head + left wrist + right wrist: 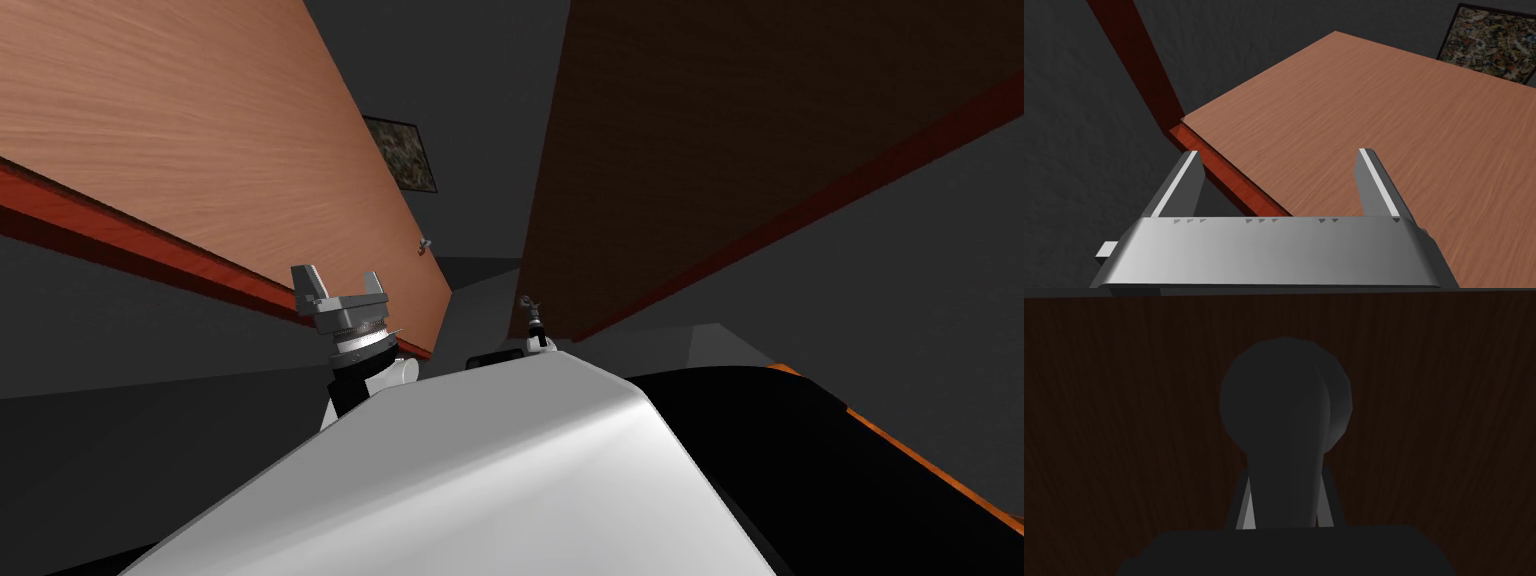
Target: Push the door open
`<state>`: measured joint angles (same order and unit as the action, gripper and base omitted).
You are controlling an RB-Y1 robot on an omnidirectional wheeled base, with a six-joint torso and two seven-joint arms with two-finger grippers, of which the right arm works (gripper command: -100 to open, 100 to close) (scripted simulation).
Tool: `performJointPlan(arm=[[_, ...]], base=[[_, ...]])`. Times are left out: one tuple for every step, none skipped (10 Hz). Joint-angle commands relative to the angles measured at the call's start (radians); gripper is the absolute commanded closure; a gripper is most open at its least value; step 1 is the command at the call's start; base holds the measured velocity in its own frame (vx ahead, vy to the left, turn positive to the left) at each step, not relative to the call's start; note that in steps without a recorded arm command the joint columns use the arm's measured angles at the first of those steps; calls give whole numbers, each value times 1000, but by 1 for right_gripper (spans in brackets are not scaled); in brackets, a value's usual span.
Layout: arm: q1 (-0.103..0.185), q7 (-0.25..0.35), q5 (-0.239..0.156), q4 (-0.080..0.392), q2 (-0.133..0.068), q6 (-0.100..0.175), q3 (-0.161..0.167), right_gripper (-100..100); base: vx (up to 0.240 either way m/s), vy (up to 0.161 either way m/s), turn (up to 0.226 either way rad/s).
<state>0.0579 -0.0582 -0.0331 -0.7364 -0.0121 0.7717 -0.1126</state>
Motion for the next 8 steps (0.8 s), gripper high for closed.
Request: performJointPlan(arm=[[-4,-8,-10,-23,-16,-9,-22,100],[-4,-10,-16,-23,-21,-9,-33,100],[-4,-13,-23,-24,-26,-10,-44,100],[-4,-13,-23,-24,-26,-10,-44,100],[-4,-13,-23,-24,-26,-10,-44,100],[-4,-13,-23,-24,-26,-10,-44,100],[-4,-19,-36,-24,-35,-10,-69,100],[-4,-21,-40,-25,-37,-10,-75,100]], base=[[199,49,-63],[223,56,-44],[227,41,-61],[137,32,-34],[40,17,-7],[-18,3,18],[91,41,-55],[168,68,-112]])
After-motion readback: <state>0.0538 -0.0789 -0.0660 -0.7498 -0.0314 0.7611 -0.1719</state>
